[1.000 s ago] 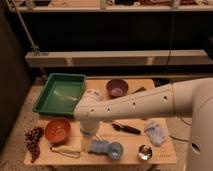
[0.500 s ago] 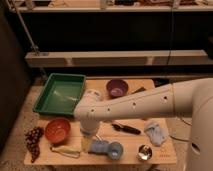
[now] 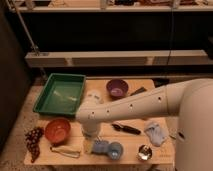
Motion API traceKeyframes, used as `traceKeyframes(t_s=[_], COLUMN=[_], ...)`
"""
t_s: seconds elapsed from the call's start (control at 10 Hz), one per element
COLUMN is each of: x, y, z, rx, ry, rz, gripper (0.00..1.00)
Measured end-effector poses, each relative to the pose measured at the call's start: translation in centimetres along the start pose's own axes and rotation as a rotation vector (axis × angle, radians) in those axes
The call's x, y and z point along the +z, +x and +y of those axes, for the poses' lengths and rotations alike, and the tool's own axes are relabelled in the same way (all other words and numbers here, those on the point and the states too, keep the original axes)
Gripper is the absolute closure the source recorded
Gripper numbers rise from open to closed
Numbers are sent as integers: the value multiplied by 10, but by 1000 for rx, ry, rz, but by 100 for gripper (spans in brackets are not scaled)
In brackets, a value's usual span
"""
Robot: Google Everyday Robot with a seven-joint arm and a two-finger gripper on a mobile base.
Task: Place sponge in metal cup
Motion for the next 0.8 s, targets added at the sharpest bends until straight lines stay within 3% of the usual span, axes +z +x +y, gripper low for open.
traceKeyframes(t_s=[0.4,0.8], x=[21,32], y=[-1,-15], z=[-4,-10], rx=[-24,-31], ry=[38,47], rz=[-42,-67], gripper=[20,20])
